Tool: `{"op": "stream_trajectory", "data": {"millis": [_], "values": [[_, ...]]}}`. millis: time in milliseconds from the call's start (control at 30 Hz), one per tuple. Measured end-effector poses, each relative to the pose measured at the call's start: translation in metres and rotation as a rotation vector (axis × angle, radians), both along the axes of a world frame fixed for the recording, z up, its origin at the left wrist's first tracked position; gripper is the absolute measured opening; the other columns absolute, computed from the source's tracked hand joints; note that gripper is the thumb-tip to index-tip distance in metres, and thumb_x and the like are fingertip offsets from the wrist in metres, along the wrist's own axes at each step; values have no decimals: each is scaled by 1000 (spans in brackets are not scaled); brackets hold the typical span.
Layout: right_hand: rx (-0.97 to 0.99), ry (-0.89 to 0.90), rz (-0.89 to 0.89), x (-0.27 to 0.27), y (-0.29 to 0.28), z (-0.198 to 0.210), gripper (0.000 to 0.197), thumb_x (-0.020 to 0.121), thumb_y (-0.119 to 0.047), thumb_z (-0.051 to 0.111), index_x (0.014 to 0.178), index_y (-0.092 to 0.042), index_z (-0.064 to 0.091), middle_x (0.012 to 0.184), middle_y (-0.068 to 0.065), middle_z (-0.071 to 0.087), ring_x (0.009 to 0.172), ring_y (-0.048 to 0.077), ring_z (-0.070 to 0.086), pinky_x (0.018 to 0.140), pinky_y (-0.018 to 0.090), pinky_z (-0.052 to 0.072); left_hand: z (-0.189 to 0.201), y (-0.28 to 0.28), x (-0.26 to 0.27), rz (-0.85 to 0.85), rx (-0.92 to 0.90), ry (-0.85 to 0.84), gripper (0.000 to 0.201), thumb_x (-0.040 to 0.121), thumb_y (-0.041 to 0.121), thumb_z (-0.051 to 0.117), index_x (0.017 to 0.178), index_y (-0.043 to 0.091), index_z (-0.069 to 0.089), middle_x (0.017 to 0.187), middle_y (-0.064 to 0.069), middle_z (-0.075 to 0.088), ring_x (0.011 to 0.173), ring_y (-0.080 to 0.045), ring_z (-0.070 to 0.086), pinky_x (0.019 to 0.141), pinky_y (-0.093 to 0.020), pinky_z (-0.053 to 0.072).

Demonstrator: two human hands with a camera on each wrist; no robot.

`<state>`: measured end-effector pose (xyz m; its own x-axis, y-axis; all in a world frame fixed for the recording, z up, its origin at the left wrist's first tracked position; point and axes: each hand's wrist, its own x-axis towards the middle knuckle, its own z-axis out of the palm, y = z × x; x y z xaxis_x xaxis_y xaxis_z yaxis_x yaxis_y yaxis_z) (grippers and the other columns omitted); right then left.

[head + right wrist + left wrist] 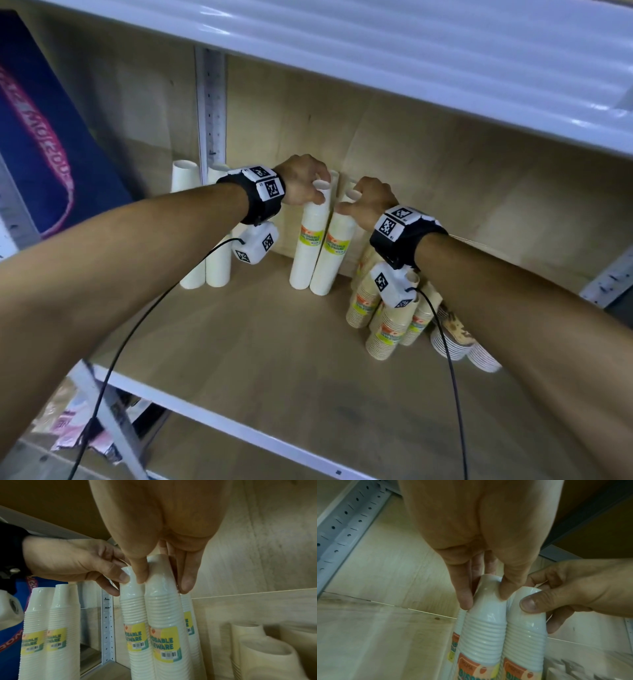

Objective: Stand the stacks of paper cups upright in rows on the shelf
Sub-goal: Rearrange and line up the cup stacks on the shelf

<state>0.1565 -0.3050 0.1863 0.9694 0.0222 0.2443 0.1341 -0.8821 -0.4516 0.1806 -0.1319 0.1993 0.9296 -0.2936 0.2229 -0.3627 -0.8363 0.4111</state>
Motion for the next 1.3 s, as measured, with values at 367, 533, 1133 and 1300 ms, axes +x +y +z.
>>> {"op": "stream_trajectory", "data": {"millis": [367,533,1133,1300], "values": [[-3,-7,14,20,0,0,61,81,-39,74,131,-13,50,136,2,54,122,21,51,80,23,36,-1,-4,26,-7,-105,109,44,83,19,73,126,17,61,112,-6,63,75,-16,65,64,-28,57],[-17,-12,8,24,1,1,65,80,-40,74,134,-14,50,136,4,53,122,23,52,81,24,37,-3,0,33,-3,-158,138,40,84,15,73,122,16,62,105,-9,64,72,-16,65,65,-29,59],[-24,5,-1,19,3,6,59,76,-47,74,122,-16,54,122,4,56,97,19,51,74,28,38,5,2,20,-37,-109,139,50,84,23,74,130,22,58,108,-7,67,89,-23,68,76,-38,61],[-135,-63,-10,15,18,41,54,81,-47,70,118,-10,59,115,7,58,102,26,58,80,30,46,29,20,12,-6,-60,68,48,84,34,72,129,26,58,110,1,64,83,-15,63,73,-29,54]]}}
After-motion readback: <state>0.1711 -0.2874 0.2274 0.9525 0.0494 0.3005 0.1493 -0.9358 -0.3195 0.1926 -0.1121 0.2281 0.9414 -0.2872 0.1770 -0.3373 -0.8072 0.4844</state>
